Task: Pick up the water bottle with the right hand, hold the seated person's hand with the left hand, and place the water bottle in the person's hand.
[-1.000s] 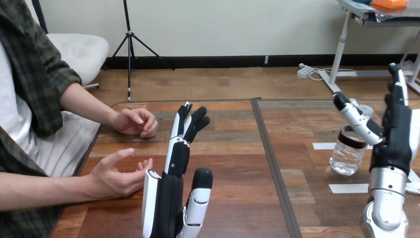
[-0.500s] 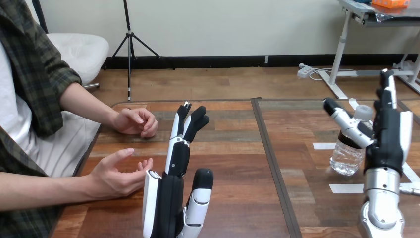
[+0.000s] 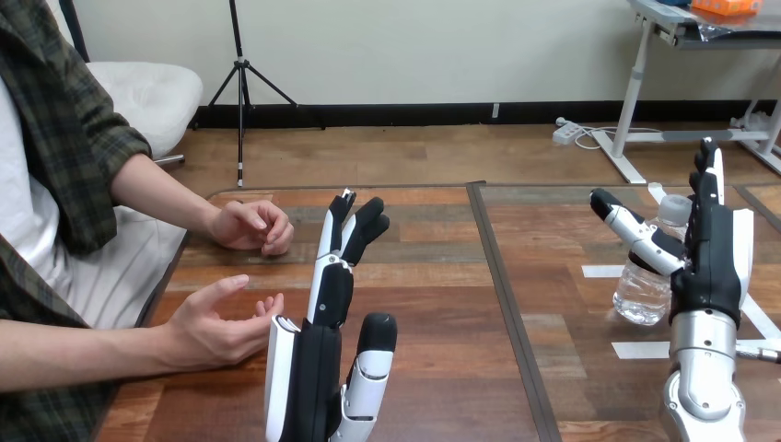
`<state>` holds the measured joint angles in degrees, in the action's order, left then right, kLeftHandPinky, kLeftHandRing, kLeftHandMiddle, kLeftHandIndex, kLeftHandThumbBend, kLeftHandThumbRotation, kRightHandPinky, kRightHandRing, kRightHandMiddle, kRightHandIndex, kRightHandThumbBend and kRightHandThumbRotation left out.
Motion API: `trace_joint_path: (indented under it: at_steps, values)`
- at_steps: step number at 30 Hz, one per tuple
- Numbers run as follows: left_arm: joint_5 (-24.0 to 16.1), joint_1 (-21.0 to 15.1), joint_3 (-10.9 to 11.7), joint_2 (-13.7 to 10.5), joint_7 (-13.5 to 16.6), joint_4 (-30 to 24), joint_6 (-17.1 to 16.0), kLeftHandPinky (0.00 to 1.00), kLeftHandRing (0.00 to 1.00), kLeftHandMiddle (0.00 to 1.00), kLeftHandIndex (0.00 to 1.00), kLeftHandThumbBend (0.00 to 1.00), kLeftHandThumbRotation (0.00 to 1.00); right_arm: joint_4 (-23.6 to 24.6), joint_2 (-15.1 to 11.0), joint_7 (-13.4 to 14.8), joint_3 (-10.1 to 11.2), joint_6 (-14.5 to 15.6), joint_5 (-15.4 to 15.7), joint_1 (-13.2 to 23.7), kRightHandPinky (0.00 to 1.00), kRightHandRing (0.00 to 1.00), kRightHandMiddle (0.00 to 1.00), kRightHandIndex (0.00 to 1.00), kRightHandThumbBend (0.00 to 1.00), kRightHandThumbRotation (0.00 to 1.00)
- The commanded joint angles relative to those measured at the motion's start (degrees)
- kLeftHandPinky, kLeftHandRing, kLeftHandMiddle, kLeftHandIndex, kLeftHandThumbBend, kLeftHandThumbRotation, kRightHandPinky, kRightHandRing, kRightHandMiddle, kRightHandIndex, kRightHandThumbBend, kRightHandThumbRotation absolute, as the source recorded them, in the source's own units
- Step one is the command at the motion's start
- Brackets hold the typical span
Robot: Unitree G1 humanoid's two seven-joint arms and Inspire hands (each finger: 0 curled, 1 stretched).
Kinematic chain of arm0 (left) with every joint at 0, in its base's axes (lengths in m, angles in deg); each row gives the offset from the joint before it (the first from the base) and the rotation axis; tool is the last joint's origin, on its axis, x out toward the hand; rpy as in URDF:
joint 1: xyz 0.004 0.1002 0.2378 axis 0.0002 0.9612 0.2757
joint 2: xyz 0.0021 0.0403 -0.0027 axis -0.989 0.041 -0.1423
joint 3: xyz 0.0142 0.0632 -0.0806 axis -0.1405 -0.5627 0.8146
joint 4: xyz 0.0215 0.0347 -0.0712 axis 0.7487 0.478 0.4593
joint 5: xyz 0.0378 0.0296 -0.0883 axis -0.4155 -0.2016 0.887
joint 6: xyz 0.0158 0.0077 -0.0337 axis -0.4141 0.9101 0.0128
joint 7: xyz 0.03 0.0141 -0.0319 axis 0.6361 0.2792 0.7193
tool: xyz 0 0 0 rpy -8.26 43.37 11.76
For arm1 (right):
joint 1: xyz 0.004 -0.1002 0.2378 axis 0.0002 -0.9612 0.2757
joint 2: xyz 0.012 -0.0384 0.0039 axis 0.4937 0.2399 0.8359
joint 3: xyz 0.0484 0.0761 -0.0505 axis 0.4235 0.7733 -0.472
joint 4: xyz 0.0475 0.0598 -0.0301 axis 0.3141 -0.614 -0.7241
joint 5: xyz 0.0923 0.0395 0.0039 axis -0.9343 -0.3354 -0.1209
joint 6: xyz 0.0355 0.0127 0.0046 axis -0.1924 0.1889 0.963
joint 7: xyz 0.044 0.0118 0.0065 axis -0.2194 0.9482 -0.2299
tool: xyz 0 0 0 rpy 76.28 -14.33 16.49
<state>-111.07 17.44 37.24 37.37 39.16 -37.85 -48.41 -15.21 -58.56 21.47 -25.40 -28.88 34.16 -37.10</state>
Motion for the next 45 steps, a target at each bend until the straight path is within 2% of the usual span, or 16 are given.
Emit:
trace_joint_path:
  at_steps: [1, 25, 40, 43, 45]
  values:
    - [0.9, -0.8, 0.3, 3.0, -0.1, -1.2, -0.2, 0.97, 0.88, 0.91, 0.98, 0.43, 1.00, 4.0, -0.7, 1.0, -0.9, 0.6, 1.1, 3.9, 1.00, 1.00, 1.00, 1.00, 0.83, 0.31]
    - [1.1, -0.6, 0.3, 3.0, -0.3, -0.9, -0.7, 0.99, 0.89, 0.92, 0.99, 0.42, 1.00, 6.7, -0.7, 3.5, -0.8, 3.3, 2.5, 2.6, 1.00, 1.00, 1.00, 1.00, 0.80, 0.24]
    - [0.9, -0.6, 0.5, 2.7, -0.4, -0.9, -0.5, 0.98, 0.89, 0.92, 0.99, 0.42, 1.00, 9.8, -0.9, 5.6, -1.0, 6.6, 3.8, 1.3, 1.00, 1.00, 1.00, 1.00, 0.76, 0.21]
    - [0.9, -0.8, 0.5, 2.8, -0.3, -0.7, -0.9, 0.98, 0.89, 0.92, 0.99, 0.43, 1.00, 9.4, -0.6, 5.0, -0.6, 5.8, 2.9, 1.3, 1.00, 1.00, 1.00, 1.00, 0.75, 0.18]
    - [1.0, -0.8, 0.5, 2.8, -0.3, -0.7, -0.8, 0.98, 0.89, 0.92, 0.99, 0.43, 1.00, 10.0, -0.7, 5.2, -0.7, 6.7, 3.2, 1.1, 1.00, 1.00, 1.00, 1.00, 0.74, 0.17]
